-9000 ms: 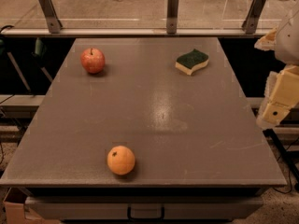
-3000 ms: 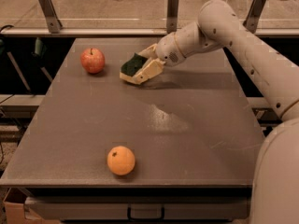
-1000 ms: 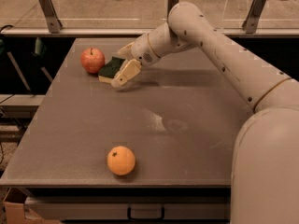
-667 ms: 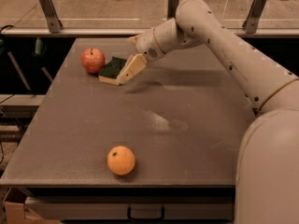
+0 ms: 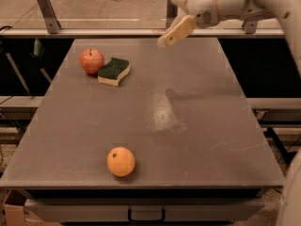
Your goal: Move sponge near orange
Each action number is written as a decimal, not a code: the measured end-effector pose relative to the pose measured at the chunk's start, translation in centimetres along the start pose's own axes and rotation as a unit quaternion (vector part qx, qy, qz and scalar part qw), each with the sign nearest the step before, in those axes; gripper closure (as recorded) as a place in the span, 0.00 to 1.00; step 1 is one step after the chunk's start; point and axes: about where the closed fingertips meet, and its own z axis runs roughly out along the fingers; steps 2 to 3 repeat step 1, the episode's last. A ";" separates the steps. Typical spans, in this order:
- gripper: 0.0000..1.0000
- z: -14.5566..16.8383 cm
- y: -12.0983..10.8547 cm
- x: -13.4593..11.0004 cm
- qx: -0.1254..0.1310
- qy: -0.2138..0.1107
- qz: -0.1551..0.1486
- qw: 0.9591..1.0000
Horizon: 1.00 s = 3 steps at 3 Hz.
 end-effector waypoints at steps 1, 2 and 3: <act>0.00 -2.1 -1.0 -1.8 0.017 -0.016 -0.010 1.000; 0.00 -2.1 -1.0 -1.8 0.017 -0.016 -0.010 1.000; 0.00 -2.1 -1.0 -1.8 0.017 -0.016 -0.010 1.000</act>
Offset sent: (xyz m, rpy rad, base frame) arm 0.0000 0.0000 0.0000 0.0000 0.0000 0.0000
